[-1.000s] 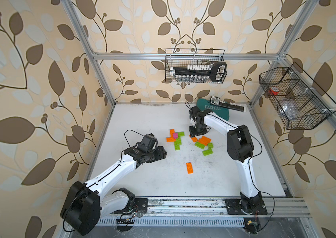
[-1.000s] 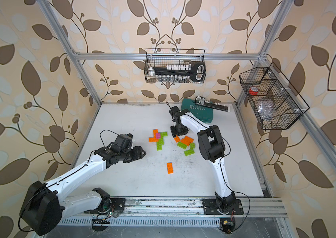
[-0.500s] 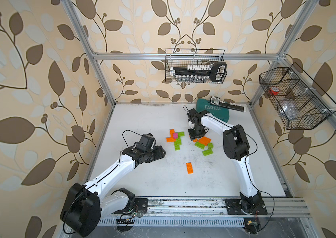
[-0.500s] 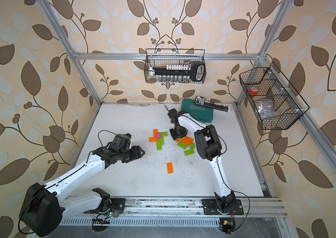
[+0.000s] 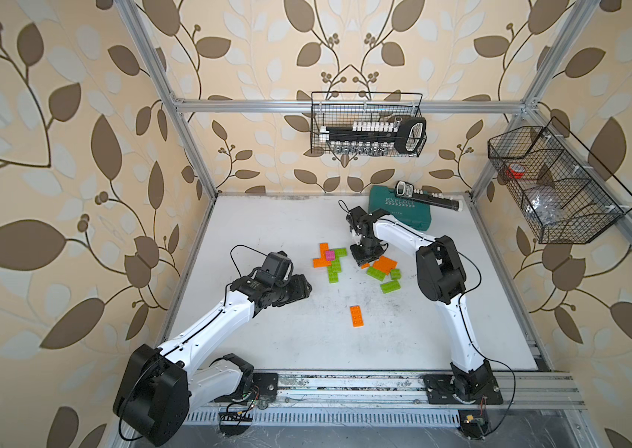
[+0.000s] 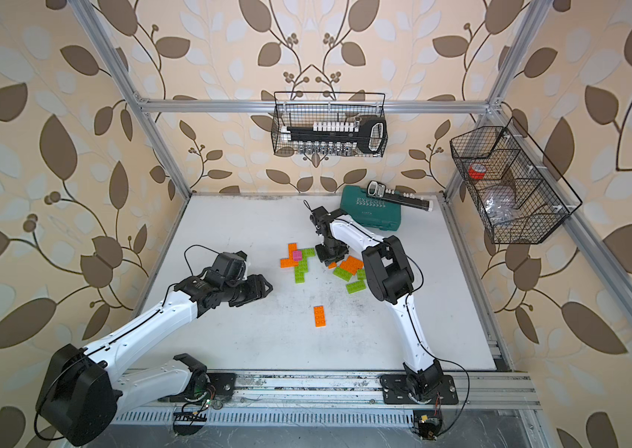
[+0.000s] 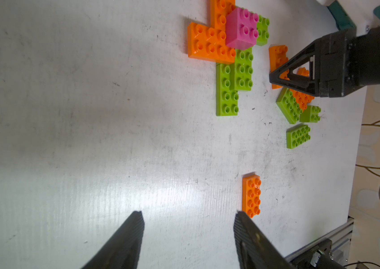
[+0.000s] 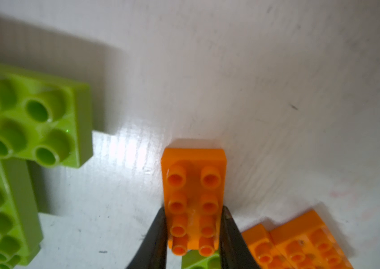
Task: Assemble a small pinwheel with lego
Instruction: Pick up the lego brick from the center of the board, then assemble the lego brick at the center of the board.
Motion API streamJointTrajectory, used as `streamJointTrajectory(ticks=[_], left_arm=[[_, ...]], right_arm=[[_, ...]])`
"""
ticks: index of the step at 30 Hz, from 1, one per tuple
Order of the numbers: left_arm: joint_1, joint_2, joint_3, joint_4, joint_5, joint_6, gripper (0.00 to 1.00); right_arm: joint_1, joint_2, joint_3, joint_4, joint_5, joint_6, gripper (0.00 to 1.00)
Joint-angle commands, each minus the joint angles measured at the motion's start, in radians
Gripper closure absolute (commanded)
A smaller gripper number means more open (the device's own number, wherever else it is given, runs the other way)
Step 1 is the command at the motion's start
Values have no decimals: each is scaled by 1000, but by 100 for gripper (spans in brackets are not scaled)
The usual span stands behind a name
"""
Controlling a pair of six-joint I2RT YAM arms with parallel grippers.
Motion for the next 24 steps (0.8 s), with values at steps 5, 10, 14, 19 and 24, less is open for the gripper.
streamJointTrajectory(ticks=[5, 10, 14, 19, 24], left_arm=[[11, -42, -16, -22, 4, -3, 36], [9, -55, -35, -21, 12, -9, 35], [-46, -31, -42, 5, 7, -13, 35], [-227, 80, 14, 38, -94, -32, 35], [-341, 215, 43, 161, -97, -90, 35]], right_arm=[[26, -56, -22, -39, 34, 84, 73], [34, -145, -69, -35, 56, 137, 73], [51, -271, -194, -12, 56, 183, 73], [88, -473, -460, 53, 31, 265, 73], [138, -621, -698, 110, -8, 354, 73]])
